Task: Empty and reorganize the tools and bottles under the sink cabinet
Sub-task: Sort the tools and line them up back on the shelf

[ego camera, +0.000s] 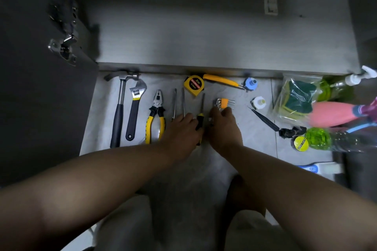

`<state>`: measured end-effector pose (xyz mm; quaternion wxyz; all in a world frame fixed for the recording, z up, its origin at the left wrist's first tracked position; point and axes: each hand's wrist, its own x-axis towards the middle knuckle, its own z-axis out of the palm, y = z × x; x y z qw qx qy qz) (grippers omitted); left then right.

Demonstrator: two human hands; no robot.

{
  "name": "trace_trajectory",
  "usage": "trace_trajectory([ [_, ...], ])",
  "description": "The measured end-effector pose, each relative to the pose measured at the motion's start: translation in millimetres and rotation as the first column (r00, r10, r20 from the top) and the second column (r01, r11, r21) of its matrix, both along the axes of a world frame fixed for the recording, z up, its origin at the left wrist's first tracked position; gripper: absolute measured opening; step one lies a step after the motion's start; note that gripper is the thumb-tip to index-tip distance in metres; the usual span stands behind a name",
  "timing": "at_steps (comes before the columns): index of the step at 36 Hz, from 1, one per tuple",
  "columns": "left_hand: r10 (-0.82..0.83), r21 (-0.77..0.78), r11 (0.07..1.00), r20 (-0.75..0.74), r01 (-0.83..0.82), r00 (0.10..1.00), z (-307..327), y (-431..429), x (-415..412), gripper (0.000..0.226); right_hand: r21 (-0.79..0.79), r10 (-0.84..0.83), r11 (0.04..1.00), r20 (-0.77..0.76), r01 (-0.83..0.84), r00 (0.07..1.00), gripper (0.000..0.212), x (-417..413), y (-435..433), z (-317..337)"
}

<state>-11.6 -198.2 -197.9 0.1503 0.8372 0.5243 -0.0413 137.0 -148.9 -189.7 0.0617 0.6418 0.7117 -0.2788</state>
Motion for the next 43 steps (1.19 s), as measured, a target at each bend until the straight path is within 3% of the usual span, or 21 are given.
trace_trajectory([
  [5,-0.009,-0.013,1.000,0.008,0.009,1.000,0,2,0,0.053,0.148,0.223,0.966,-0.054,-0.213,0.973,0.058,-22,44,11],
  [9,-0.020,-0.025,0.999,-0.043,0.019,0.999,-2,4,1,0.050,0.080,0.361,0.926,0.092,-0.369,0.928,0.070,-45,78,17],
  [16,-0.020,-0.047,0.999,-0.025,0.019,0.999,-5,4,0,0.047,-0.006,0.472,0.874,0.255,-0.486,0.844,0.062,-67,94,8],
  [20,-0.017,-0.059,0.998,-0.013,0.016,1.000,-4,3,0,0.045,0.062,0.424,0.893,0.210,-0.445,0.881,0.054,-68,89,6],
  [24,-0.006,-0.038,0.999,-0.013,0.006,1.000,-3,2,1,0.044,0.192,0.365,0.906,0.097,-0.377,0.926,0.059,-50,75,9],
  [26,0.002,-0.035,0.999,-0.009,-0.003,1.000,-2,2,2,0.047,0.248,0.285,0.926,0.028,-0.283,0.958,0.060,-33,61,12],
  [29,0.001,-0.050,0.999,-0.003,-0.001,1.000,-1,1,1,0.054,0.224,0.038,0.974,-0.069,-0.022,0.997,0.054,-1,40,13],
  [32,0.029,-0.064,0.998,0.000,-0.029,1.000,1,1,0,0.055,0.146,-0.144,0.979,-0.001,0.142,0.990,0.050,31,29,10],
  [36,0.055,-0.078,0.995,-0.006,-0.055,0.998,4,0,-3,0.058,0.019,-0.252,0.968,0.140,0.251,0.958,0.046,53,22,8],
  [40,0.067,-0.076,0.995,-0.003,-0.068,0.998,4,0,-6,0.058,0.135,-0.216,0.974,0.284,0.184,0.934,0.048,45,12,10],
  [43,0.083,-0.076,0.994,0.004,-0.083,0.997,4,0,-6,0.056,0.056,-0.193,0.981,0.171,0.186,0.966,0.036,26,6,6],
])
